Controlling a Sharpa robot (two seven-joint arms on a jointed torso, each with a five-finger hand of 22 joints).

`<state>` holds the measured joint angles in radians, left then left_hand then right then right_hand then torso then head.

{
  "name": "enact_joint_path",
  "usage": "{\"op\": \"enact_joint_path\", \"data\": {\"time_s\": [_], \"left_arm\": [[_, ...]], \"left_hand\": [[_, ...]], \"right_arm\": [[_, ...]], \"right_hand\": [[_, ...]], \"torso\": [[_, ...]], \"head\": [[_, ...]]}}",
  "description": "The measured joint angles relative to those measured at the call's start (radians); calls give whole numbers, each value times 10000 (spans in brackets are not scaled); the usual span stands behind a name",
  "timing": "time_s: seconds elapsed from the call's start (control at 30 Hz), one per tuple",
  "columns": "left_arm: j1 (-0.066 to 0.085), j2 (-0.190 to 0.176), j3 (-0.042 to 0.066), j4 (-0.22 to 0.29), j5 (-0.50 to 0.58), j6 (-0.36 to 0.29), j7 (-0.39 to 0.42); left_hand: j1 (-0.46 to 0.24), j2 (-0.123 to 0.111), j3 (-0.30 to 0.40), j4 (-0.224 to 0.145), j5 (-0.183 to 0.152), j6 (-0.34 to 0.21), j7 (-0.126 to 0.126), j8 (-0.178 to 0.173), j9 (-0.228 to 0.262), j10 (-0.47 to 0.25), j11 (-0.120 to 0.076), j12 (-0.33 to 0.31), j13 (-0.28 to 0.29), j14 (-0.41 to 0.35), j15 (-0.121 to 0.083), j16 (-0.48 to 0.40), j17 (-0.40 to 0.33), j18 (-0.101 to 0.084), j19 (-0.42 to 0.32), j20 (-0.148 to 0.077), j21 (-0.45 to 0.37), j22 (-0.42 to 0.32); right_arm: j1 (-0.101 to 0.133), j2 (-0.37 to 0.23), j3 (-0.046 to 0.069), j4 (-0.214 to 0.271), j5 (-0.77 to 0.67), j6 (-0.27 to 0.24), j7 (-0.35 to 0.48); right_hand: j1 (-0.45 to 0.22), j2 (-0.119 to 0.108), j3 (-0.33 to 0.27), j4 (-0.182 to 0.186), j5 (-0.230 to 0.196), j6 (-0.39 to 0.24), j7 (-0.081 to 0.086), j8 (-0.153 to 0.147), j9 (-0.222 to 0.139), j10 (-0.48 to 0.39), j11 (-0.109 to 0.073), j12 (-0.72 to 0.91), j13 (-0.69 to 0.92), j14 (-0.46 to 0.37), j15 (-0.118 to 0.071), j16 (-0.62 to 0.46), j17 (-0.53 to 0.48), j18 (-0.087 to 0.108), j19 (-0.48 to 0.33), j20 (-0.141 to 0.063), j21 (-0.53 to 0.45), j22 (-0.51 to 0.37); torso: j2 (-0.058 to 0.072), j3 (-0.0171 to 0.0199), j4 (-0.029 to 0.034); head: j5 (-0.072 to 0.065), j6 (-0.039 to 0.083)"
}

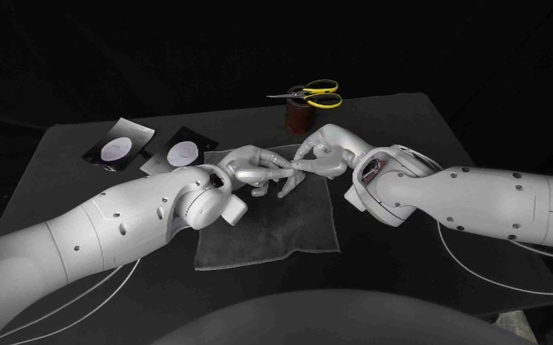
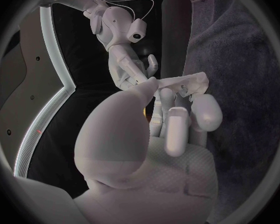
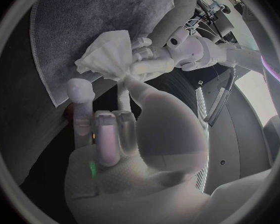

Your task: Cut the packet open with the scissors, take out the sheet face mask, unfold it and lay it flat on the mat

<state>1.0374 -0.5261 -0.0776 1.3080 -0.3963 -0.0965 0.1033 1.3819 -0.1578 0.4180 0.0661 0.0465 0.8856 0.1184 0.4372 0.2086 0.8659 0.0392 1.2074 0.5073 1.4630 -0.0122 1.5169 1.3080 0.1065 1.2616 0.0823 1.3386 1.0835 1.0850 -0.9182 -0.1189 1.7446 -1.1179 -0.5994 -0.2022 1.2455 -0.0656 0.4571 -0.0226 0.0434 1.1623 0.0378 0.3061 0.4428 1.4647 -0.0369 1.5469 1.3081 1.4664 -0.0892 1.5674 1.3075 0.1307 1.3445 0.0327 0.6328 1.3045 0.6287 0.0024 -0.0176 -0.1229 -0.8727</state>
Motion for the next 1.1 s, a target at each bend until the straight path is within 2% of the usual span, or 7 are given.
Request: {"op": "enact_joint_path", "data": {"time_s": [0.23,0.53,0.77,0.87,1.1], "left_arm": [[-2,-2,0,-1,21,-2,55],[-6,-2,-1,-13,30,-22,81],[-6,5,-2,-25,35,-72,82],[-5,12,-2,-25,35,-100,81],[-3,16,0,-28,42,-213,81]], "left_hand": [[8,168,62,62,0,211,-83,11,-5,197,-87,0,181,40,-40,0,0,0,0,0,-1,38],[213,452,114,113,0,675,-226,230,10,424,-207,92,407,21,-167,0,0,0,55,-56,13,126],[394,633,297,-71,-5,1038,-299,504,127,953,-309,250,951,47,-262,41,0,0,143,-143,82,222],[407,645,406,-181,-9,1101,-293,603,130,1271,-335,365,1332,22,-308,57,0,0,180,-180,113,310],[417,655,644,-244,-26,1115,-307,758,130,1607,-356,445,1759,22,-308,97,0,0,215,-216,159,367]], "right_arm": [[0,-3,0,-4,7,53,0],[0,-24,0,68,12,65,-1],[0,-39,3,136,26,57,2],[-4,-41,2,159,38,53,11],[-9,-42,-1,112,61,61,23]], "right_hand": [[0,0,12,-13,-7,0,0,0,0,-1,1,0,-5,-1,1,0,4,-3,0,0,0,9],[0,0,14,-15,32,-1,-1,0,0,6,-5,-1,-7,-17,17,-1,8,-8,0,0,-1,8],[0,0,15,-17,30,-2,-2,0,0,22,-21,-3,-2,-18,18,-4,8,-12,-1,0,-3,8],[0,0,15,-17,29,-3,-3,0,0,21,-21,-4,0,-18,19,-23,6,-14,-1,0,-4,9],[0,0,23,-26,24,-17,-17,0,0,21,-21,-5,0,-19,19,0,-2,-41,-1,0,-4,16]], "torso": [[0,6,-4],[1,16,-7],[1,17,-9],[0,17,-9],[-1,12,-6]], "head": [[8,0],[12,0],[12,0],[12,0],[3,0]]}}
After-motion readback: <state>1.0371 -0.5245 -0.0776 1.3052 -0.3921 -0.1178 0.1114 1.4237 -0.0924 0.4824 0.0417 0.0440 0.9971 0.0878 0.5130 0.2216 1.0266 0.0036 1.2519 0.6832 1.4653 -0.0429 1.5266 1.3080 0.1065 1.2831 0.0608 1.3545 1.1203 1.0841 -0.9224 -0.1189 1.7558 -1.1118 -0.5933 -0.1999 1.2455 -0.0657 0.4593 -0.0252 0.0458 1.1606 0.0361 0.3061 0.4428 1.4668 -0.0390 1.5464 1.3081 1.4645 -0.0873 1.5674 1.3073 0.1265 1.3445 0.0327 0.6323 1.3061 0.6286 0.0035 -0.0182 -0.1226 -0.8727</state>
